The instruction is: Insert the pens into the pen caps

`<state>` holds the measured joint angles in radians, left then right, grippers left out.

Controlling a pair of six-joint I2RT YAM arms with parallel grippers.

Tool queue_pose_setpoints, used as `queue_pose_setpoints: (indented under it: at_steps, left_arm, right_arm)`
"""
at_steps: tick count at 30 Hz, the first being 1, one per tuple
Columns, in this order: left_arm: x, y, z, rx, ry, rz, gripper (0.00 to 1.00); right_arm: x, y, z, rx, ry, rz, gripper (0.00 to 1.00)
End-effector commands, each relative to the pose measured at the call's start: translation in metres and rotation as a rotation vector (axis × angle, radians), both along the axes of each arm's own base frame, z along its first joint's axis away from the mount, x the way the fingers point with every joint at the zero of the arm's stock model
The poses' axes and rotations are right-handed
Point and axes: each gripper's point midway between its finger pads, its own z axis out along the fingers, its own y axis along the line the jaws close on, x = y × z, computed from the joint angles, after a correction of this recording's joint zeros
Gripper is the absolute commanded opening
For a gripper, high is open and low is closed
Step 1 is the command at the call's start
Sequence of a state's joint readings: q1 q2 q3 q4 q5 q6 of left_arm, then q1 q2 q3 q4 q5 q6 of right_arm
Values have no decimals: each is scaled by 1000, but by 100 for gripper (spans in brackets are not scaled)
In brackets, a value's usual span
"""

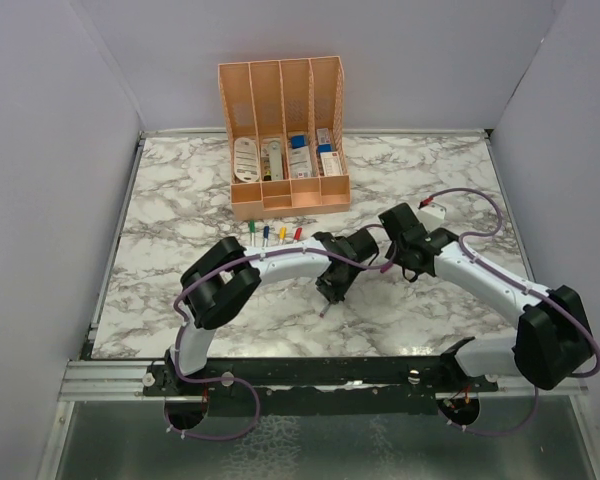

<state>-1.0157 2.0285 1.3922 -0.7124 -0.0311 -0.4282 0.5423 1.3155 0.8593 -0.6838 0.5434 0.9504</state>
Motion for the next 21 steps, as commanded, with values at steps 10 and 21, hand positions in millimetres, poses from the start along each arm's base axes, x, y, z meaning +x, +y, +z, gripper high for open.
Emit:
queue_pose_setpoints:
  at_steps: [10,21]
  left_arm:
    - [8,176,-94,738,7,-79,0]
    - [46,144,-36,620,-173,-34,0]
  right_arm:
    - [7,2,-8,6,30,26,36]
    - [-2,24,-39,77,165,88,34]
